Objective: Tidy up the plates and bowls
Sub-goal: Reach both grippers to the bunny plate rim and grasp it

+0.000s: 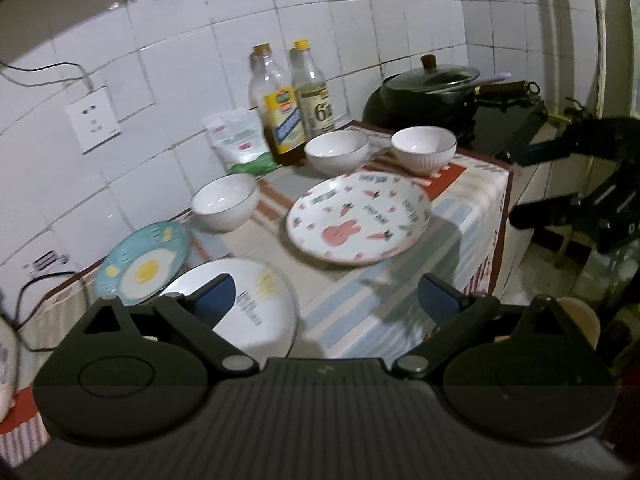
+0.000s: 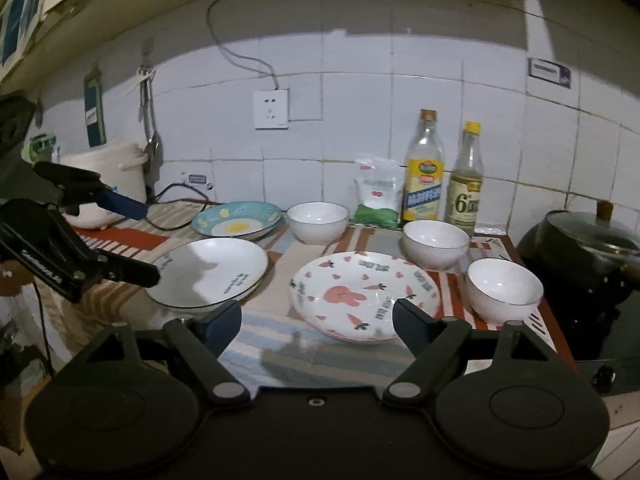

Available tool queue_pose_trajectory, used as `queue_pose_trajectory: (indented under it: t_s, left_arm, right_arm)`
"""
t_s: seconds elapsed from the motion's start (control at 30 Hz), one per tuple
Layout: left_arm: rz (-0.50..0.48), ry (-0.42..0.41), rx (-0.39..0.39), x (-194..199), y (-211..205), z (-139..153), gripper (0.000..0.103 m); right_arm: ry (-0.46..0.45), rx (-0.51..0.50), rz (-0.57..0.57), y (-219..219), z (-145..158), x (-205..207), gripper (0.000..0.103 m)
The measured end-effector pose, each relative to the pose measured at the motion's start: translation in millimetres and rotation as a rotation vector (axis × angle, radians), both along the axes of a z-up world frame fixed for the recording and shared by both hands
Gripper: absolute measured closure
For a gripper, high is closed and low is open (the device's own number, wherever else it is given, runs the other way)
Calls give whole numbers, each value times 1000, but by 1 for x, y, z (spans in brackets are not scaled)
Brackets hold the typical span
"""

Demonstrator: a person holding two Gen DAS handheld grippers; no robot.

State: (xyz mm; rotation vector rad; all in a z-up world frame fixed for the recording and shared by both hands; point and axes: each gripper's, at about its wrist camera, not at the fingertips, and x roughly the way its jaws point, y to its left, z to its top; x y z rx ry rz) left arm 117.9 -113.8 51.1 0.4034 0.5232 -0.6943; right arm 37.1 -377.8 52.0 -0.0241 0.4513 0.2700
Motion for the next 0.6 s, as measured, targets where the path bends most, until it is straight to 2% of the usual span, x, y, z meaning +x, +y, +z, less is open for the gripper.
queue_pose_trajectory:
  t_s: [0.1, 0.17, 0.37, 0.47, 0.53, 0.6]
  left_arm:
    - [-39, 11, -34, 11, -19, -8, 4]
    - [-30, 28, -58, 23, -33, -15, 4]
    - [-12, 112, -106, 60, -60, -34, 4]
    - [19, 128, -95, 78, -73, -48, 4]
    - [49, 138, -58, 90, -83, -58, 4]
    - [62, 191, -64, 105, -86, -66, 7]
  right_arm:
    - [-43, 32, -14, -13, -12, 4, 17]
    - [-75, 45, -33, -21, -22, 9, 17]
    - [-27, 117, -30, -46, -51, 41, 16]
    - [24, 185, -72, -59, -59, 59, 16]
    - [59, 207, -86, -63, -65, 69, 16]
    - [83, 224, -95, -65, -72, 80, 16]
